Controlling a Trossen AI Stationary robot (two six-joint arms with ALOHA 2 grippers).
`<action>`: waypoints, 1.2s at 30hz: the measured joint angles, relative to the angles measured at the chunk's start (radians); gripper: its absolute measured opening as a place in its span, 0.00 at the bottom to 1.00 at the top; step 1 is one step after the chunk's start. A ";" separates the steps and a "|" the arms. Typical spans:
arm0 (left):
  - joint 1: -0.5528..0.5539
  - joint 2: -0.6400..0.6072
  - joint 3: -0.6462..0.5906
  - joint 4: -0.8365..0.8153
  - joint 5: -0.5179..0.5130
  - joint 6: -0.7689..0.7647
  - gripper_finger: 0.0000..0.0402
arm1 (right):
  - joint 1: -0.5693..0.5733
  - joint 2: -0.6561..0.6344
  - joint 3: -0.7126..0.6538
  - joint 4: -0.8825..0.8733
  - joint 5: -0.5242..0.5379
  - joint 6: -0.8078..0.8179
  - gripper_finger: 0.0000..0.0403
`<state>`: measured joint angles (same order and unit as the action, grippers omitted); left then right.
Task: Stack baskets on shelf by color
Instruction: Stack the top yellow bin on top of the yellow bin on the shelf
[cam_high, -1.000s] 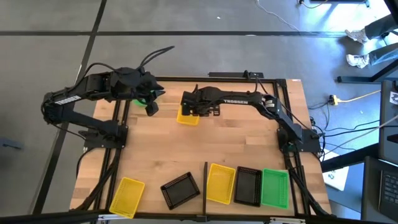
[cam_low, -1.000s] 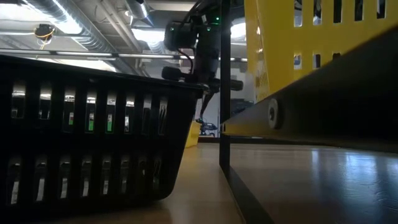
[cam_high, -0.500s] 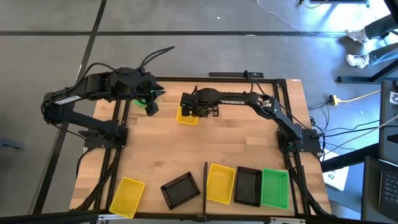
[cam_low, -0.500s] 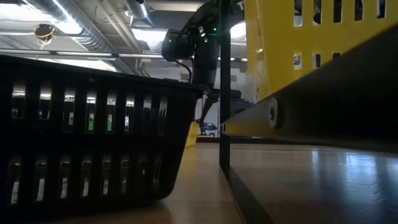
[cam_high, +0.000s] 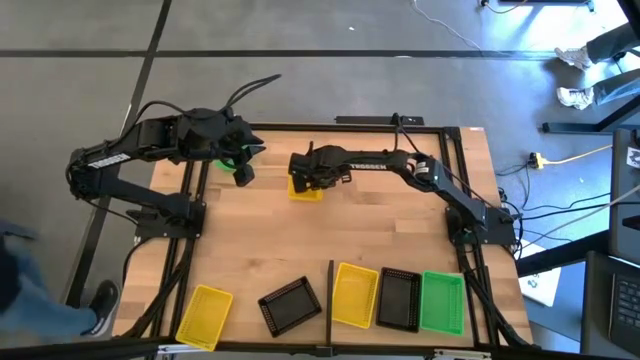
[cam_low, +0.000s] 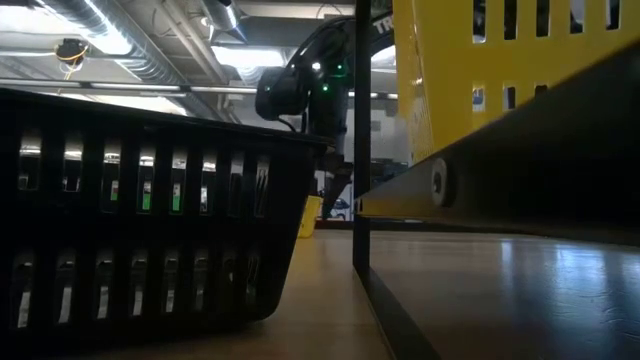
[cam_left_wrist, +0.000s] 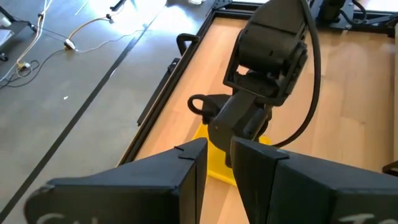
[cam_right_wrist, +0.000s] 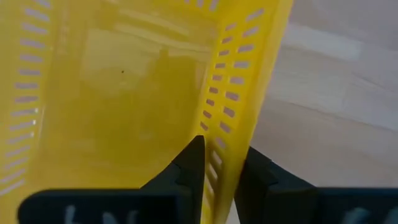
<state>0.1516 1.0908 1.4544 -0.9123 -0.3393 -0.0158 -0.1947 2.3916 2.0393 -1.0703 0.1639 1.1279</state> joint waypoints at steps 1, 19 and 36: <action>0.000 0.000 0.000 0.000 0.000 0.000 0.16 | 0.000 0.003 0.000 0.004 -0.002 -0.010 0.15; 0.000 0.000 0.000 0.000 0.000 0.002 0.16 | -0.003 0.006 0.017 0.044 -0.090 -0.120 0.00; 0.000 0.000 0.000 -0.048 -0.001 0.020 0.16 | 0.074 -0.137 0.260 -0.323 -0.062 -0.186 0.00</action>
<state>0.1520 1.0905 1.4545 -0.9601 -0.3400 0.0043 -0.1206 2.2546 2.2992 -1.3933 0.1016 0.9415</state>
